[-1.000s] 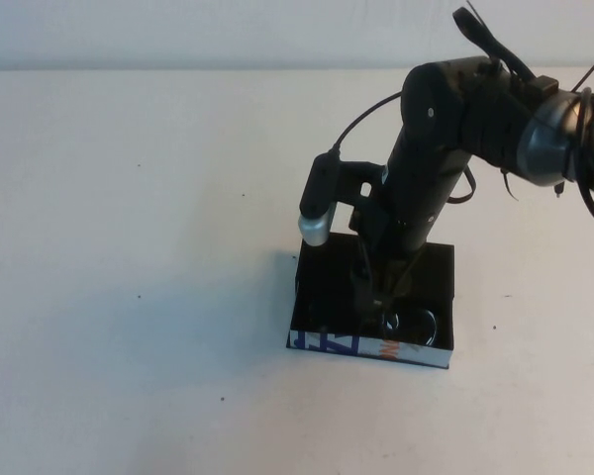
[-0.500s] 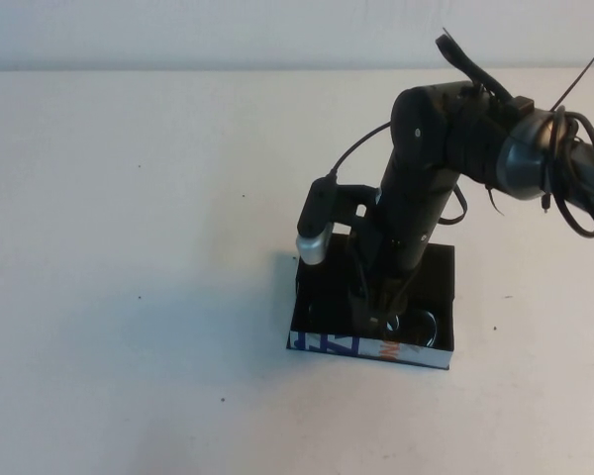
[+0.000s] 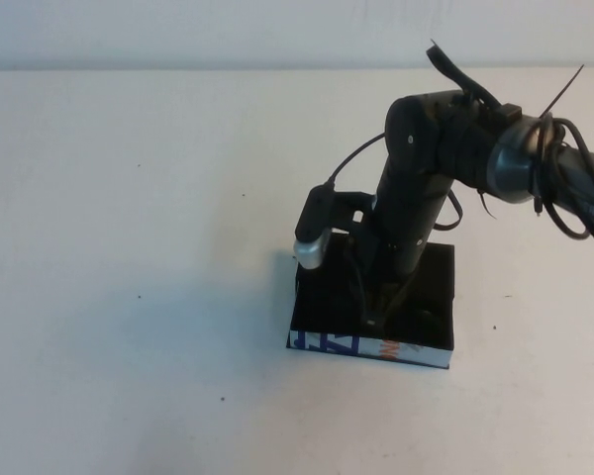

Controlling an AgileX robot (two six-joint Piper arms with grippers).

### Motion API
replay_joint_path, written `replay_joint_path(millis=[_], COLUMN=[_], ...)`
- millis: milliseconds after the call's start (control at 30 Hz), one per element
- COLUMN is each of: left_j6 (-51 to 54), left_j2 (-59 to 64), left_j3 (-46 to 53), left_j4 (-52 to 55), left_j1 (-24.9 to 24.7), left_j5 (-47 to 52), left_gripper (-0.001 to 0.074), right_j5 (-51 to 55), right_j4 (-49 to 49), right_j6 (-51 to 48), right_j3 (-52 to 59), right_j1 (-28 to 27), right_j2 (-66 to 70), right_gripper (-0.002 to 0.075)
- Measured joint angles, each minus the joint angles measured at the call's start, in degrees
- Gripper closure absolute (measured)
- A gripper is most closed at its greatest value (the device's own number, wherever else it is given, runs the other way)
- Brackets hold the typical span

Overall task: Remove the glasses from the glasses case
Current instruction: Pick up the glasses from the glasses case, then place the glasses on the table

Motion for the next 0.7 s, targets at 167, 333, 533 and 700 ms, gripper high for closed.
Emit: replay_joint_path(millis=[167, 333, 533, 700], left_j6=[0.0, 0.0, 0.0, 0.0], left_j2=[0.0, 0.0, 0.0, 0.0], left_j3=[0.0, 0.0, 0.0, 0.0], left_j4=[0.0, 0.0, 0.0, 0.0], left_j1=[0.0, 0.0, 0.0, 0.0], left_j5=[0.0, 0.0, 0.0, 0.0], left_gripper=[0.0739, 0.0739, 0.0739, 0.0739], right_j5=[0.11, 0.48, 0.6, 0.83], right_j4=[-1.77, -5.66, -4.74, -2.35], right_j6=[6.16, 21.5, 39.11, 45.82], right_j3=[-2.58, -2.97, 1.46, 14.13], right_j1=[0.0, -0.08, -2.9, -11.52], right_j2=[-3.21, -9.55, -19.47, -30.19], right_gripper=[0.0692, 0.0692, 0.0692, 0.0692])
